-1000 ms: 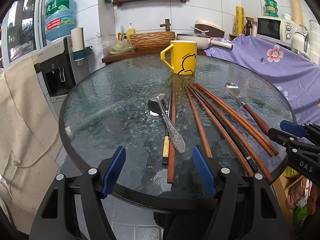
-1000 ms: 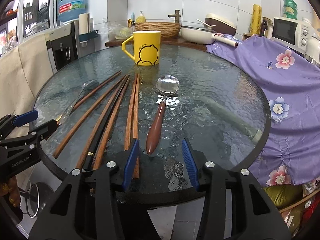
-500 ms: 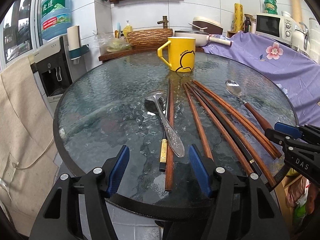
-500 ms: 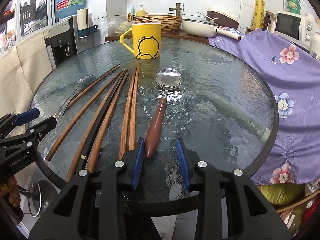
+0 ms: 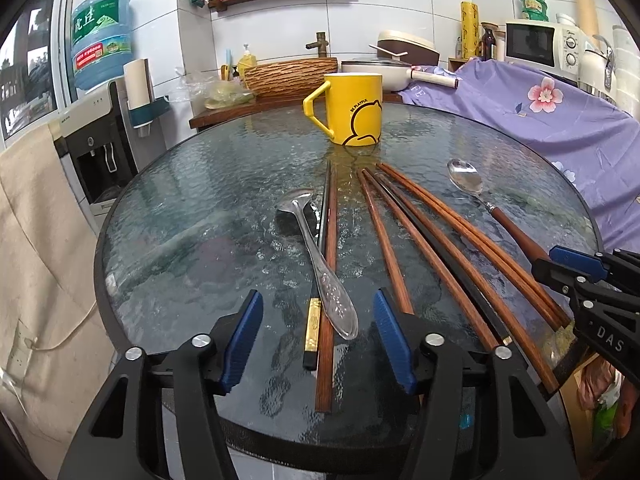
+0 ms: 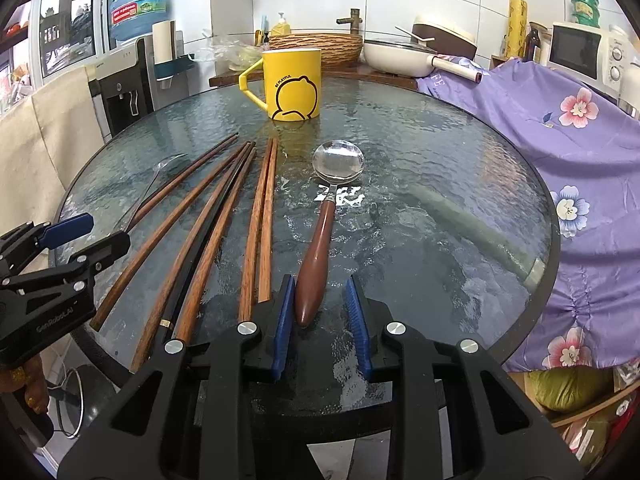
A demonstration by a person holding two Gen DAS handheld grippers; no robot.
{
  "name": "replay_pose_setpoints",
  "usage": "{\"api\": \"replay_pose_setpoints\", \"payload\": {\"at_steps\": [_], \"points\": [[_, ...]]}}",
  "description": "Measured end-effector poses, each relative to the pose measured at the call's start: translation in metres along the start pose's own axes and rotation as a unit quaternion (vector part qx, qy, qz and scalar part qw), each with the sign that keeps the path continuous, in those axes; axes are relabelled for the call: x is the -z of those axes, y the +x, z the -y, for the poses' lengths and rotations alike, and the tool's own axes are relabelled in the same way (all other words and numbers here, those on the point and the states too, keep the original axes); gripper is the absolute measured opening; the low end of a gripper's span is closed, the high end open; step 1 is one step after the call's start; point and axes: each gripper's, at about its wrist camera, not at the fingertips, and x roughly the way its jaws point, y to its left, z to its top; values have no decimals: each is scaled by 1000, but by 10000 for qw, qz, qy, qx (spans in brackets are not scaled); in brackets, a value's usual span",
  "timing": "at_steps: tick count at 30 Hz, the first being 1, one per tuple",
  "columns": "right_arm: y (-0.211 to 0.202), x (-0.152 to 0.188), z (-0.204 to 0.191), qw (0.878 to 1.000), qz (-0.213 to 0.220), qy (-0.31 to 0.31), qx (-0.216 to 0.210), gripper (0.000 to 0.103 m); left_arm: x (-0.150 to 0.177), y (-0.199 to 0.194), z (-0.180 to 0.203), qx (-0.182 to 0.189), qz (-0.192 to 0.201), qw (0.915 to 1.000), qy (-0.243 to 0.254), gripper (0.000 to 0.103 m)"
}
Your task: Organize utensils
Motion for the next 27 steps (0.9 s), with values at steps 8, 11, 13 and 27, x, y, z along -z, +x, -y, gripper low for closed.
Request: {"api": "replay_pose_setpoints", "payload": {"at_steps": [8,11,13,27], "points": [[0,1,0,10000,14,11,-1,27,1,5,-1,79,-57,9999,-72,40],[-1,1,1,10000,19,9,3,26,1,4,-2,101,-61,9999,-95,34],[-1,0,1,10000,26,8,7,25,1,4,-2,123,-67,9998,-131,29],[-2,1,-2,10000,62,-39,7,17,3,3,-8,205,-78,9994,-258,17]]}}
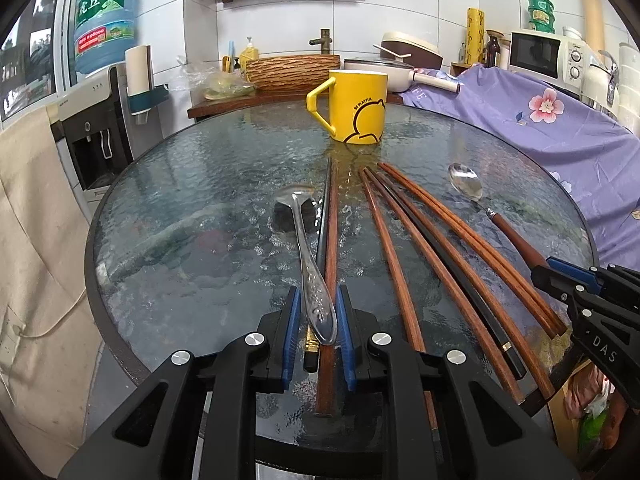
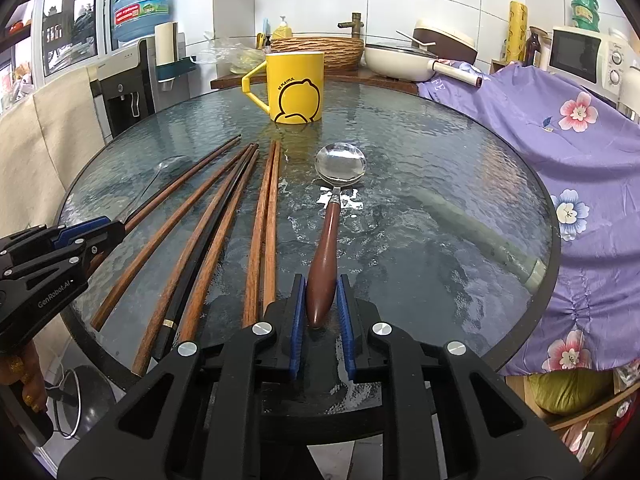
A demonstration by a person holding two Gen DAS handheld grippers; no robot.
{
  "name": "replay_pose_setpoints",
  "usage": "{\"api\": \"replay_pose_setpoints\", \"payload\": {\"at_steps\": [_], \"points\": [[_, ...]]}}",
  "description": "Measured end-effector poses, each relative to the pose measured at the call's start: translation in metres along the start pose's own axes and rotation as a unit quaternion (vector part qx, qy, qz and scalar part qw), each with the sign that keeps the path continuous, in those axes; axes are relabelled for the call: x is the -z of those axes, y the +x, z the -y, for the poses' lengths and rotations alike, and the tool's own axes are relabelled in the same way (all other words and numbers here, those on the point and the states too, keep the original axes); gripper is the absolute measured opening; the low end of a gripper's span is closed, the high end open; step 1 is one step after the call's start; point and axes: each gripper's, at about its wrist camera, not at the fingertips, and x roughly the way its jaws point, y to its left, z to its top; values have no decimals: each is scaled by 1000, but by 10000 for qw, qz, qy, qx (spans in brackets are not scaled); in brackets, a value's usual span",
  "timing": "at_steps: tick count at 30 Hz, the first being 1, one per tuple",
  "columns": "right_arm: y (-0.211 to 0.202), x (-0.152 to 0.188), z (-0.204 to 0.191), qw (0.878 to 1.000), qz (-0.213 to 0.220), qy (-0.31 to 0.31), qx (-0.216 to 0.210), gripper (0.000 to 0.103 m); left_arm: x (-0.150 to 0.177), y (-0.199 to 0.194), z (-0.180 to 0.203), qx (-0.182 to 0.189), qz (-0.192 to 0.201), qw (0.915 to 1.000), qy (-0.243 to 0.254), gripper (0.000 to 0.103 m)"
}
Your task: Organize utensils
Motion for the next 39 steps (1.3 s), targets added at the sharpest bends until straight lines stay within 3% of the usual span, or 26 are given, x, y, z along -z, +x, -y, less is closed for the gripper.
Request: {"api": "replay_pose_setpoints", "payload": {"at_steps": [24,39], "points": [[-4,5,3,9999,105,37,78,16,-2,-11,-7,-80,196,9997,-129,14],[-22,-13,5,9985,500,-159,158,16,-23,-26,-8,-29,544,9985,-103,13]]}}
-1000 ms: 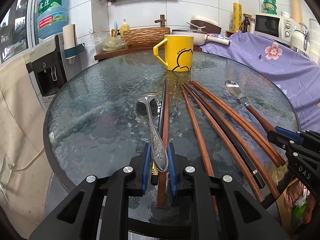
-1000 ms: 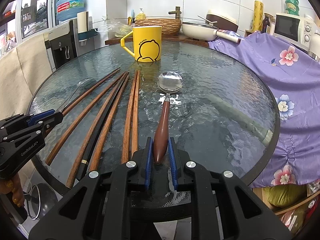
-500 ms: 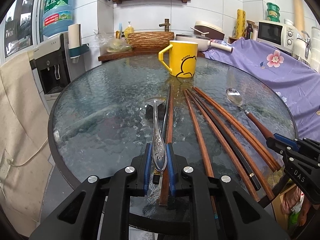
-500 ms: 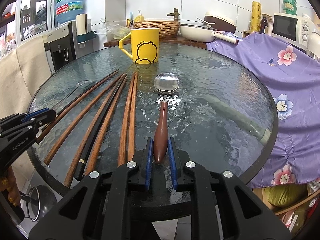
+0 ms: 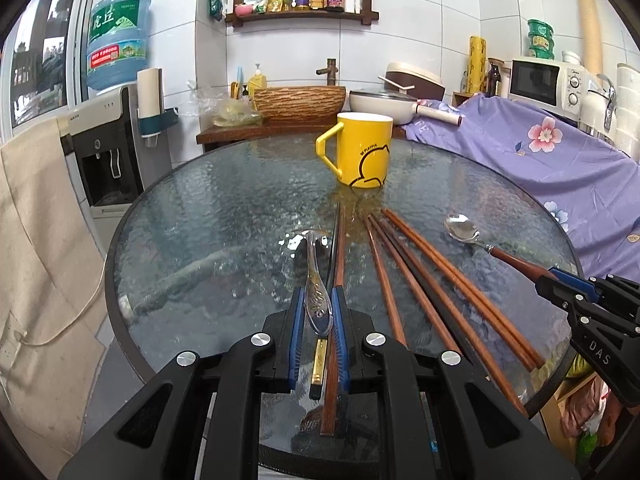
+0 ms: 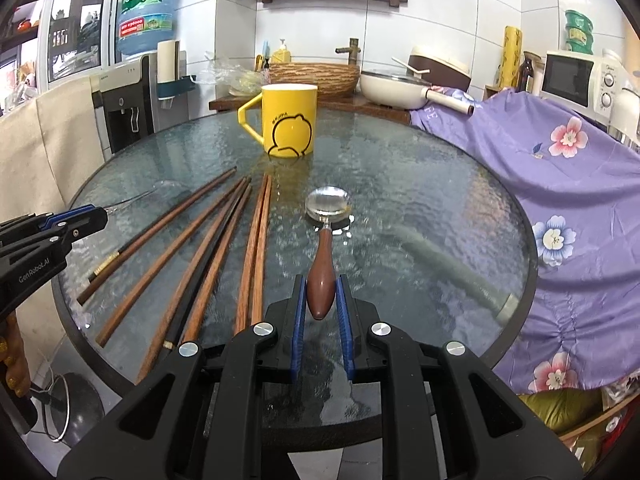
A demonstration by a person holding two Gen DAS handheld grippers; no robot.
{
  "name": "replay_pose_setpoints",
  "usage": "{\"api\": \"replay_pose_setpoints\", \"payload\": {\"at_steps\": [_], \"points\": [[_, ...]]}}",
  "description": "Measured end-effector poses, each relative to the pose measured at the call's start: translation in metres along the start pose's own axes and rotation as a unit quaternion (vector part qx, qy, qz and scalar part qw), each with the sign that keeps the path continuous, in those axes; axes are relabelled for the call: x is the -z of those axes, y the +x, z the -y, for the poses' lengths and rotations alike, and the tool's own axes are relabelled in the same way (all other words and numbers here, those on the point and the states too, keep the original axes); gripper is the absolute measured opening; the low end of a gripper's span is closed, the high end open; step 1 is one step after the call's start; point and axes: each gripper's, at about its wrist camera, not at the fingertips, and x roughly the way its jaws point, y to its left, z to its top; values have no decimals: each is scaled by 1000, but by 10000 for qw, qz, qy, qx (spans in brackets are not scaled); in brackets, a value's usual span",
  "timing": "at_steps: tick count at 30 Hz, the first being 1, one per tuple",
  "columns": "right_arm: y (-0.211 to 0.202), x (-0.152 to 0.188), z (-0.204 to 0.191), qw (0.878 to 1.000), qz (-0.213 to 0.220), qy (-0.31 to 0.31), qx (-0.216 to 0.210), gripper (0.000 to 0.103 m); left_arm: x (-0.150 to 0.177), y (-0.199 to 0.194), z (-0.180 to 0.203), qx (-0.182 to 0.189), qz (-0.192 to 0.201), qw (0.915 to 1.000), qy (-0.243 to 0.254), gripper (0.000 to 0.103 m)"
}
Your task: Organize utensils
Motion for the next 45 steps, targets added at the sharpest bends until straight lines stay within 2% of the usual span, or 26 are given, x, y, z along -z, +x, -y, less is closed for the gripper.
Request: {"api": "replay_pose_setpoints", "payload": {"at_steps": [4,11,21,23,25,27,34,45], "points": [[-5,-7,0,9999,127,-19,12,16,-6,-5,1,-1,143,9999,33,9],[-12,-22,2,9994,331,-47,20,16,-17,-10,-1,-7,340,9994,47,8],[-9,-20,1,9996,270,-60,23,16,-1,3,-17,32,-67,9998,-182,9],[-9,-19,1,9996,273,-53,21,16,-2,8,-19,57,-131,9997,-176,15],[-8,-19,1,9996,284,-47,19,16,-5,15,-22,38,-186,9996,-189,36],[-9,-19,1,9995,297,-54,28,16,-9,22,-25,56,-240,9995,-188,42],[-10,-19,1,9995,302,-69,48,16,-10,34,-26,-21,-474,9988,-70,42],[-5,-12,0,9999,165,2,19,16,21,6,-13,132,-527,9983,-189,42]]}}
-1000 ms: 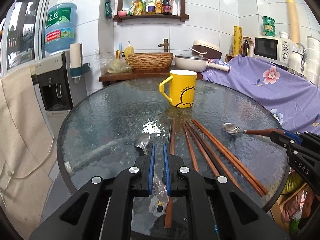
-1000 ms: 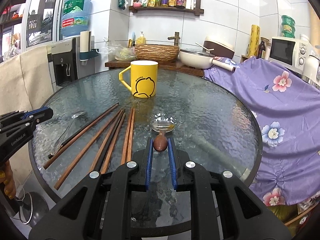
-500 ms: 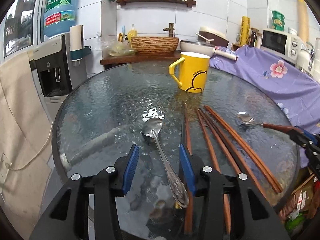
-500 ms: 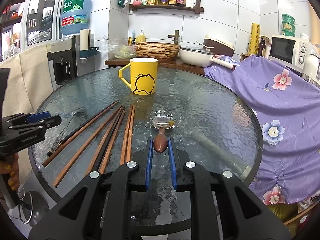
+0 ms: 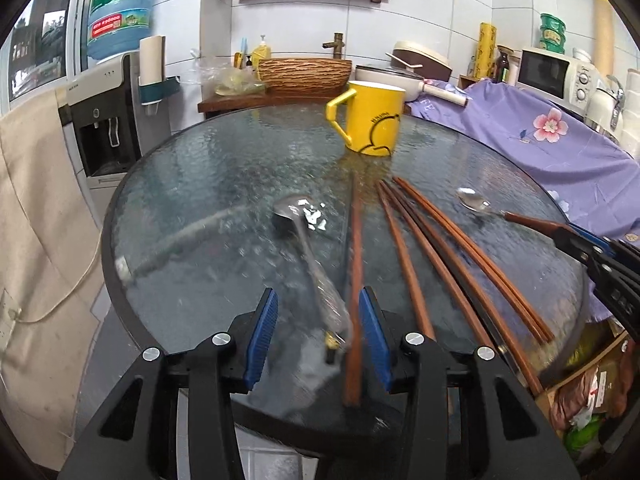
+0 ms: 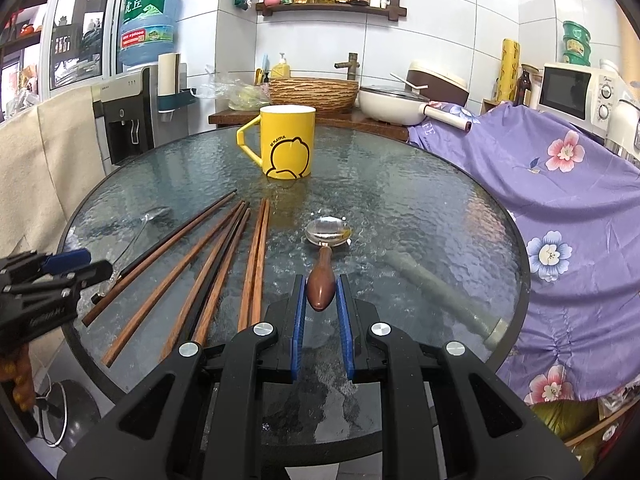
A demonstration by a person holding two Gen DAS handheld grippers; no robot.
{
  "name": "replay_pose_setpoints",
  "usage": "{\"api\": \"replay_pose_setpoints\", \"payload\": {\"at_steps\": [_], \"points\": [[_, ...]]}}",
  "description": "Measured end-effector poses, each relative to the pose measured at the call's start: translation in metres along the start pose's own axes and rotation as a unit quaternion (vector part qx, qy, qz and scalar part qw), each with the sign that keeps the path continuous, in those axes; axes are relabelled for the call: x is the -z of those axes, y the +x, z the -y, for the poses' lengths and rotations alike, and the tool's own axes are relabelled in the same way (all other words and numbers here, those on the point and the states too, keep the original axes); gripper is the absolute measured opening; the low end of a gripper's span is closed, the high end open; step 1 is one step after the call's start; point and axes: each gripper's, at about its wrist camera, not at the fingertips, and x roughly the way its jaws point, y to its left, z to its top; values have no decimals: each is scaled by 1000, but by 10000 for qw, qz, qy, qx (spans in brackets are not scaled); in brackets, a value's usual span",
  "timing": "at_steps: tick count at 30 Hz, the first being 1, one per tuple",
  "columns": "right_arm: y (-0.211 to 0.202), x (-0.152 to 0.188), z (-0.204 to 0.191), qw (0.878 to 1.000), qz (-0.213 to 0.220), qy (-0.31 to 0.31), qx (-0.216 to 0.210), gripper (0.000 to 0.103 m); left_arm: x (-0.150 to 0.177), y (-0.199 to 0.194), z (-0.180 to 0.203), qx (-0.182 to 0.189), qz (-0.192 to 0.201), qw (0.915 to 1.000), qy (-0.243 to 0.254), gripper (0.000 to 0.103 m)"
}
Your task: Organize utensils
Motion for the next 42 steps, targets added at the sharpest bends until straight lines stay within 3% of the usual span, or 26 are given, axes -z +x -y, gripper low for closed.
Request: {"api": "replay_pose_setpoints", "payload": {"at_steps": [6,15,21,35,42], "points": [[0,3,-1,10000,-8,28,-22,16,9,6,9,54,-141,9999,6,41],[-1,4,0,10000,-25,40,-31,16,9,6,4,97,-129,9997,-159,25],[0,6,-1,10000,-41,37,-43,16,5,7,3,54,-97,9999,-119,24],[0,8,-1,9999,-49,62,-79,16,1,7,-13,364,-179,9973,-614,19],[1,8,-1,9999,-70,58,-88,16,8,-16,17,599,63,9981,-114,19]]}}
